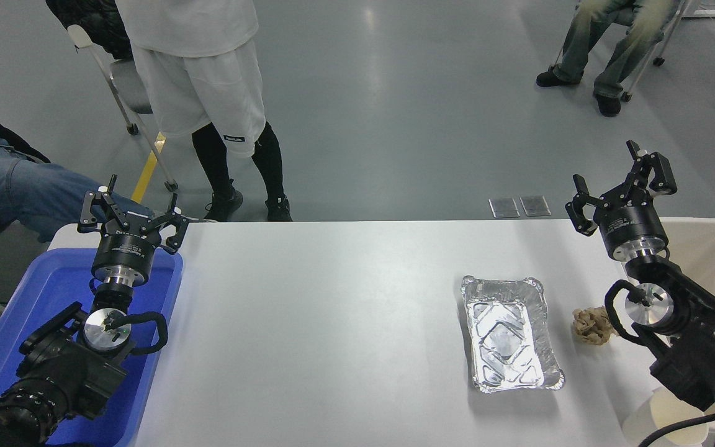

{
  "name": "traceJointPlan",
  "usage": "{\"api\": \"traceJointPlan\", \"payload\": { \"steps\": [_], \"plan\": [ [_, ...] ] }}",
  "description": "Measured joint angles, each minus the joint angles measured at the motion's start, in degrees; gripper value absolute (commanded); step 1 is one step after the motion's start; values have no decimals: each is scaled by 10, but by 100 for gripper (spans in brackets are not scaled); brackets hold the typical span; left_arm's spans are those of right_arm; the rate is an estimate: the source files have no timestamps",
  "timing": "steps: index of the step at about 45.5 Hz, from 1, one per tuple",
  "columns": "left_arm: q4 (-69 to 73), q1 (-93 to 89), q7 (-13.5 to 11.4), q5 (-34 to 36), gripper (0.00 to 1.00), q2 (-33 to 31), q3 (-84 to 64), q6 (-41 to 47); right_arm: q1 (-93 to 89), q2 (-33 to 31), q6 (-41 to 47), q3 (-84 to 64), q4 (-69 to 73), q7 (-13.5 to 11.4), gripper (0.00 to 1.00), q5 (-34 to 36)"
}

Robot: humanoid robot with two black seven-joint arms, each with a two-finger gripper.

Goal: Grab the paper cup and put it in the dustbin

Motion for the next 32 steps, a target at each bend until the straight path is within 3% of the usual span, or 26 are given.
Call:
{"api": "traceJointPlan", "payload": {
  "steps": [32],
  "plan": [
    [0,0,0,1,99,0,0,-1,9,2,0,-10,0,0,100,0]
  ]
}}
